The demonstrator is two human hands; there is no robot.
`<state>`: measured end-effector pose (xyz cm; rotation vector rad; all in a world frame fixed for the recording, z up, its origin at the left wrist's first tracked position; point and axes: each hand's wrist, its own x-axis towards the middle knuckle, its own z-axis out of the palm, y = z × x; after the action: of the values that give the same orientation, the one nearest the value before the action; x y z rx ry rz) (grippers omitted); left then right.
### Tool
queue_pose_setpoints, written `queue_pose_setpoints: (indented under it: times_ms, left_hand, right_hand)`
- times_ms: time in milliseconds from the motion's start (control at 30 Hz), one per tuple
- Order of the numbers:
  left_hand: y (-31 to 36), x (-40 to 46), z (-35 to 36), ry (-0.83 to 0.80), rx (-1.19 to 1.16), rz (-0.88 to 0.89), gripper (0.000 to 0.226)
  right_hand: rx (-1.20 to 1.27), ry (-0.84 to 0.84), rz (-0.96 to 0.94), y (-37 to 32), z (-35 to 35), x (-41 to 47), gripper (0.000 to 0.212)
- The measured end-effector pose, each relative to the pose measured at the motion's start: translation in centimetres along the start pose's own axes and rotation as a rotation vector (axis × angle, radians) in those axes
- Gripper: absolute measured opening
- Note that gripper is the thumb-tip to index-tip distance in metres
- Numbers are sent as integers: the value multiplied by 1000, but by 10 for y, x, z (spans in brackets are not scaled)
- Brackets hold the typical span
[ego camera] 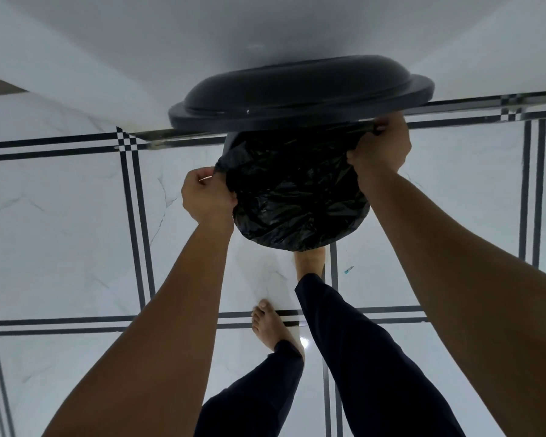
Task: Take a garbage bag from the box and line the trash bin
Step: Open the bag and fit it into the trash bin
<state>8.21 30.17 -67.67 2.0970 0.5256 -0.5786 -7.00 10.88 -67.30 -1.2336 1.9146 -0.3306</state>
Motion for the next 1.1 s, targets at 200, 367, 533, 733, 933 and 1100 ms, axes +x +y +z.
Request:
queue_pose_setpoints:
  times_ms: [200, 367, 533, 733, 933, 1100]
  left_hand:
    - [17, 22, -11, -55, -149, -87, 30]
    - [15, 1, 3, -139, 188, 276, 43]
    - [4, 17, 0, -169, 455, 545, 22]
    - [14, 30, 8, 5, 183, 294, 6]
    - [22, 42, 22, -25, 81, 102, 11]
    - [21, 15, 29, -254, 225, 467, 21]
  right_hand:
    - [188, -48, 134, -15, -18, 13, 21]
    - [31, -84, -43, -22, 1, -2, 7]
    - [-97, -57, -187, -17, 3, 13, 24]
    - [-95, -169, -295, -24, 13, 17, 38]
    - [-284, -322, -444, -27, 22, 21, 34]
    - [-324, -367, -526, -24, 25, 17, 31]
